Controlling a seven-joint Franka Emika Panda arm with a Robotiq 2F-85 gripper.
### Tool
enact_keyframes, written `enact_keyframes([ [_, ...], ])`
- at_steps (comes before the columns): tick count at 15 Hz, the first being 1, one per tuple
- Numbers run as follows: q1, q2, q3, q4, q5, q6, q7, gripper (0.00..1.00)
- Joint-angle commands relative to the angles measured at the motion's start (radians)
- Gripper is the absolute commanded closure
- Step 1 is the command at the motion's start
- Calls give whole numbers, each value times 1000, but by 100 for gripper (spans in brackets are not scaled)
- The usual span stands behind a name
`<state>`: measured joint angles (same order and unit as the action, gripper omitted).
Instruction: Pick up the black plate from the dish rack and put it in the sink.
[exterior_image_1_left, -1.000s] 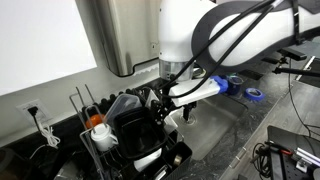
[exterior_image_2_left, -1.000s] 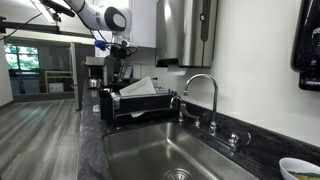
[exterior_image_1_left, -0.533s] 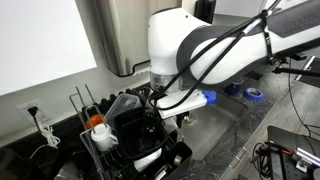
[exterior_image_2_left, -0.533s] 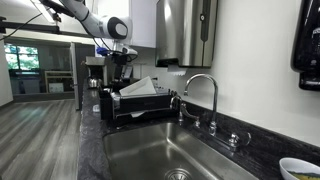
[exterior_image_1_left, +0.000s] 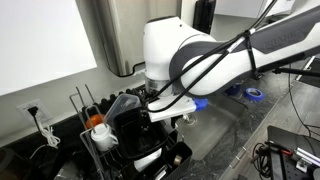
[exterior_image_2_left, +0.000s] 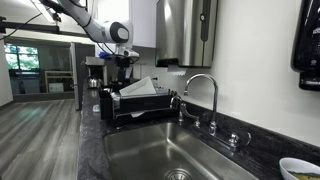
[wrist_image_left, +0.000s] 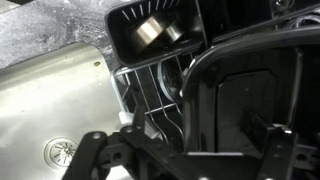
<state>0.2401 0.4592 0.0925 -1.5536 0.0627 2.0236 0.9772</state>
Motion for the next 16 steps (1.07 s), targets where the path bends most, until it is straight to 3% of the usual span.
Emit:
enact_keyframes([
  [1,22,26,-22,26,-25,17,33,34],
  [10,21,2,-14,9,-24,8,24,99],
  [16,24,-100,6,-38,-15,5,-4,99],
])
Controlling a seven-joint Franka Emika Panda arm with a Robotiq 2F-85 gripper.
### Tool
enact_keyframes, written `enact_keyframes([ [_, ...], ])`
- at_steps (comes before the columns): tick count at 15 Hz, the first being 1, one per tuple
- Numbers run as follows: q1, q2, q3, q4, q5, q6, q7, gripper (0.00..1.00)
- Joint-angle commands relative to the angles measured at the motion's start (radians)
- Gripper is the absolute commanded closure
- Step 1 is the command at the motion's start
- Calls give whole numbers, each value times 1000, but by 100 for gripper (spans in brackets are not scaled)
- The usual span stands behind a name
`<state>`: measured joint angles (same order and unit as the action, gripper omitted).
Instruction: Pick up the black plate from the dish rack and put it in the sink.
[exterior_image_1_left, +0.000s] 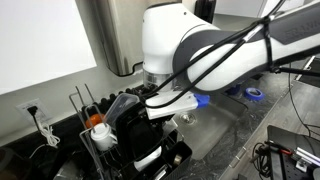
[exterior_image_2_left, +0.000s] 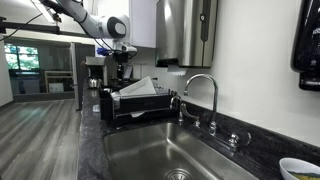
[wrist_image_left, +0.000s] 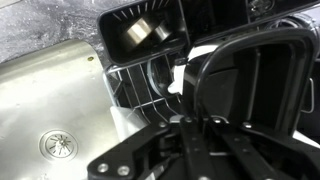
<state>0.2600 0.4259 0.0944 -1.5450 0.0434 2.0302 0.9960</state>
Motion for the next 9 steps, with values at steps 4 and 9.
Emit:
enact_keyframes([
  [4,11,-150,12,-86,-13,-18,-35,98],
  [9,4,-270,18,-144,-41,-135,-65,98],
])
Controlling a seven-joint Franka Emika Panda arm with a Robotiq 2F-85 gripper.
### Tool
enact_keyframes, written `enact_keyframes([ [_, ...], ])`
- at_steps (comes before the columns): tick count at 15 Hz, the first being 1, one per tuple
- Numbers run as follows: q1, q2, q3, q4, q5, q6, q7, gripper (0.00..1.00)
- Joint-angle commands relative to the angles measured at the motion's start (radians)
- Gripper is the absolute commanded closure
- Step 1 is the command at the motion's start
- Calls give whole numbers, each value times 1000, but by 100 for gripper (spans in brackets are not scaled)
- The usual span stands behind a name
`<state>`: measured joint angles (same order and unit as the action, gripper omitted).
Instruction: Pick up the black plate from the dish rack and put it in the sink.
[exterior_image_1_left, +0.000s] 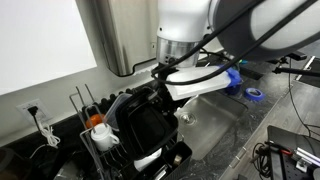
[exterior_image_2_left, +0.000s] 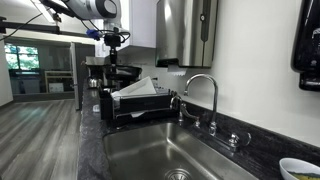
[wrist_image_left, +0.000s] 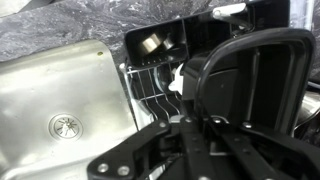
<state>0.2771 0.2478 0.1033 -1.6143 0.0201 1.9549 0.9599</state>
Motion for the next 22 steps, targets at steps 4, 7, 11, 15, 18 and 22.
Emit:
enact_keyframes([
  [4,-30,-179,11,-128,-45,-128,-32,98],
  [7,-57,-235,5,-175,-41,-148,-26,98],
  [11,-107,-302,-8,-251,-27,-156,-26,98],
  [15,-156,-349,-24,-329,-10,-151,-19,98],
  [18,-189,-354,-43,-378,1,-122,-81,98],
  [22,-232,-303,-84,-399,42,-83,-260,98],
])
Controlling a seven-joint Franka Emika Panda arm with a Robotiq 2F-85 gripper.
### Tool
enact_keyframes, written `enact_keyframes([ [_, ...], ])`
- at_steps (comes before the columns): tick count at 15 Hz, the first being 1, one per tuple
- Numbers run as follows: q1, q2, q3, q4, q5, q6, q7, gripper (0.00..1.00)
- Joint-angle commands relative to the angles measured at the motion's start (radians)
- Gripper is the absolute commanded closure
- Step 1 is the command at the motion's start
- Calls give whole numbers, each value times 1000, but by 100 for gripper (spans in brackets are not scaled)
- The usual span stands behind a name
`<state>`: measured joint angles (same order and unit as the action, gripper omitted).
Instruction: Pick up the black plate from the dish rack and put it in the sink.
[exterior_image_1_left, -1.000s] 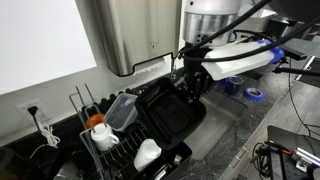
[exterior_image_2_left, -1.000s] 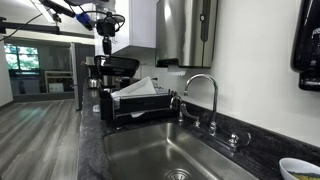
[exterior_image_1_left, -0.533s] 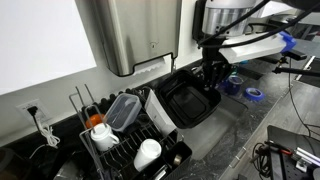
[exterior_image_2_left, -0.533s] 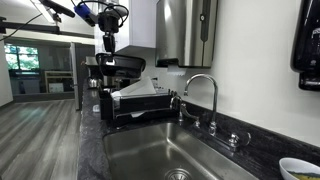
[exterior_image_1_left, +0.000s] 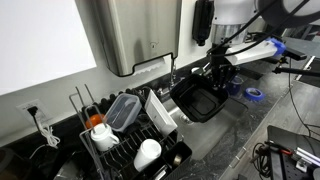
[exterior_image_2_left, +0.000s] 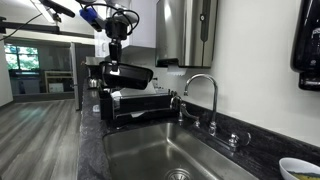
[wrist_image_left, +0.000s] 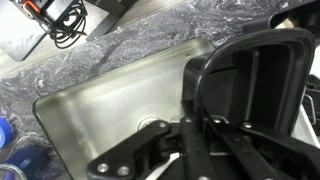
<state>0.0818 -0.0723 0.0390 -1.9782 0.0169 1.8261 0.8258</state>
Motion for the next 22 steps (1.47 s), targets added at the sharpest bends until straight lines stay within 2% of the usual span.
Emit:
enact_keyframes([
  [1,-46,32,-29,-39,55,50,-168,98],
  [13,-89,181,-69,-38,49,132,-558,98],
  [15,-88,191,-70,-35,49,137,-579,98],
  [16,-81,178,-69,-41,43,118,-535,98],
  [17,-81,182,-69,-41,43,119,-537,93],
  [22,-80,182,-69,-41,42,119,-536,93],
])
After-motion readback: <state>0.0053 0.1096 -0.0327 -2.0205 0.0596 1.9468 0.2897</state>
